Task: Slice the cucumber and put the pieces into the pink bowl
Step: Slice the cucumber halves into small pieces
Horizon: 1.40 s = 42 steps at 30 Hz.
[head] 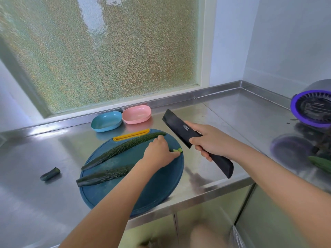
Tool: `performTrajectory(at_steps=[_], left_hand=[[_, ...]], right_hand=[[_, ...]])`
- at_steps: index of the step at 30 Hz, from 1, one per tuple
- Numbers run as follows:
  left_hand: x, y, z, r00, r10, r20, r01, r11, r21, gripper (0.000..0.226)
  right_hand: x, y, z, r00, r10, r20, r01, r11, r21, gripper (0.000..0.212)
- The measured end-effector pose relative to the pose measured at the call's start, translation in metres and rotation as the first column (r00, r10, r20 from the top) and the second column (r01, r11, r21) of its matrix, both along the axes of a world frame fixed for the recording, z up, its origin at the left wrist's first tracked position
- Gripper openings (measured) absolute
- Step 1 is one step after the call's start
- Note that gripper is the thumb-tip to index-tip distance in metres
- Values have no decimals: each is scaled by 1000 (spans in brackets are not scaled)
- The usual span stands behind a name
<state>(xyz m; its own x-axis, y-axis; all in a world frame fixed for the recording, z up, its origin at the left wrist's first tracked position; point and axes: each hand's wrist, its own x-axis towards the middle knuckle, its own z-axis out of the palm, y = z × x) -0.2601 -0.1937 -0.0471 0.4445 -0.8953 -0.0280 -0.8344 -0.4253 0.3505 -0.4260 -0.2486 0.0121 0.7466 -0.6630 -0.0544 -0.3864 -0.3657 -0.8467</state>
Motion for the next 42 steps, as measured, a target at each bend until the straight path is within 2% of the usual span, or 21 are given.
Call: performTrajectory(at_steps=[5,10,12,15,17,20,24,28,31,32,33,35,37,39,42], left_hand=[[-4,-13,1,989,149,-25,-147,988,52,74],[10,-22,11,960,229,-162,-225,973,44,70],[14,-23,12,962,216,-165,-210,976,54,79],[9,-22,9,973,180,-147,-166,981,102,106],[2,-23,10,986,142,-82,-129,981,147,109],[0,-29,14,995,97,-12,-92,972,218,99],[13,-31,18,989,136,-62,-119,968,223,66],[35,-16,26,973,201,-115,-187,974,124,23],[46,1,33,959,259,-115,-269,960,-83,7],[48,8,33,952,297,-69,-305,928,-215,13],[46,15,34,947,322,-23,-311,891,-330,27],[40,28,35,961,248,123,-171,881,-442,48],[33,37,35,954,28,298,75,942,-328,68],[28,40,30,928,-190,321,253,953,-169,81],[31,39,17,905,-328,270,367,924,-108,78]], right_hand=[[2,-2,-2,1000,13,18,-13,1000,10,64],[2,-2,-2,999,22,31,-23,1000,20,64],[1,-4,-1,999,18,31,-19,1000,19,64],[-1,-6,1,1000,9,26,-9,1000,10,65],[-2,-7,2,1000,3,17,-3,1000,6,65],[-1,-6,2,1000,12,1,-12,1000,0,64],[-2,-5,2,1000,26,-13,-26,1000,-13,63],[-3,-5,3,993,67,-92,-77,991,-113,62],[-1,-3,2,947,-5,-320,-132,905,-404,54],[1,-3,2,921,-64,-385,-158,841,-518,50],[4,-3,0,898,-124,-423,-183,768,-614,41],[9,-4,-3,873,-198,-445,-218,659,-720,19],[13,-2,-2,858,-211,-469,-259,610,-749,18],[17,3,2,846,-201,-493,-307,572,-761,23],[19,12,8,827,-180,-533,-362,555,-749,25]])
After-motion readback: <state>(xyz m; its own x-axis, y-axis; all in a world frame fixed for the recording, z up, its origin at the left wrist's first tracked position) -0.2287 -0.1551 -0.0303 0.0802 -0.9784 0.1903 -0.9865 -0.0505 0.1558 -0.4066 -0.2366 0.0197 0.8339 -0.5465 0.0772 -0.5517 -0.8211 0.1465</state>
